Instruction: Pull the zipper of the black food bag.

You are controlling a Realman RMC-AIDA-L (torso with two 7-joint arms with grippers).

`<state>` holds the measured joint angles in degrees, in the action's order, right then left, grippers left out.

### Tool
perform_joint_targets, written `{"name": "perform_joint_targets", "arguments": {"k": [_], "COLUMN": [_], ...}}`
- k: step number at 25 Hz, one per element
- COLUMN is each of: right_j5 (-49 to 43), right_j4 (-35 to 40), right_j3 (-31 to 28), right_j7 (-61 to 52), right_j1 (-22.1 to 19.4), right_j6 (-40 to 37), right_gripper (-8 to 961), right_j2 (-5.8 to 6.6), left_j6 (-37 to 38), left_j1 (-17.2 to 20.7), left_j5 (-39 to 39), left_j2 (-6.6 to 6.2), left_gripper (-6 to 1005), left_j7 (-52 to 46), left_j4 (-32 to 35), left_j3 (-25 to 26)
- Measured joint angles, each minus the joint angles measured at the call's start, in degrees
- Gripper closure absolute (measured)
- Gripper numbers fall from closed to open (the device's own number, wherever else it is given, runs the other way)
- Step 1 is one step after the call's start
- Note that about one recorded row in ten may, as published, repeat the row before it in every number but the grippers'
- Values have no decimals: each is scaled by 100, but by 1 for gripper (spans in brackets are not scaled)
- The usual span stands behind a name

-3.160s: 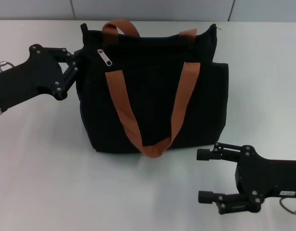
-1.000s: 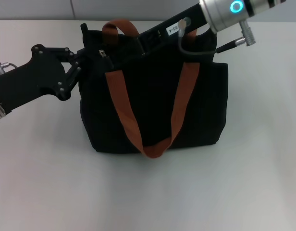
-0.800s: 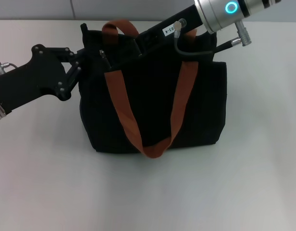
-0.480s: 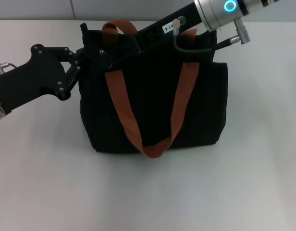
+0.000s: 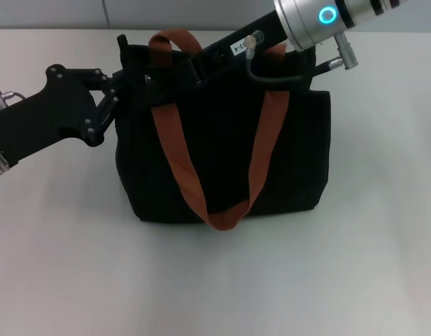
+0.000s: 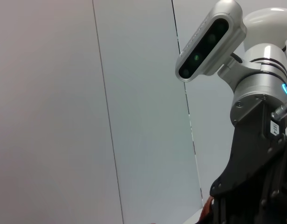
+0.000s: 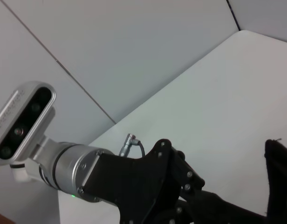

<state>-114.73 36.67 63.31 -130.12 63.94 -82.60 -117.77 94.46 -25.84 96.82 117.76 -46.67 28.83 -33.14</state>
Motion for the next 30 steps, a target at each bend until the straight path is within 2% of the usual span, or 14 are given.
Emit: {"name": "perform_joint_targets", "arguments": {"k": [7,15,19,30], "right_j5": [-73,-76,-78,-130], "right_j4": [96,142,170,175], "right_j3": [6,5,5,5], "right_j7": [11,7,8,8], "right_j1": [4,-45,-20,-39], "right_j6": [-37,124,38,111], "right_gripper": [604,605,605,610], "right_j2": [-43,-51,-111,-115], "left_j6": [2,58,81,87], "left_j1": [-17,-16,-17,-11], "left_j5": [-53,-75,-78,-102], "left_j2": [11,10,10,9], "left_gripper": [967,967,967,966], "left_j7": [-5,-34,-33,-32], "left_j4": [0,0,0,0], "left_j3": [0,0,0,0]}}
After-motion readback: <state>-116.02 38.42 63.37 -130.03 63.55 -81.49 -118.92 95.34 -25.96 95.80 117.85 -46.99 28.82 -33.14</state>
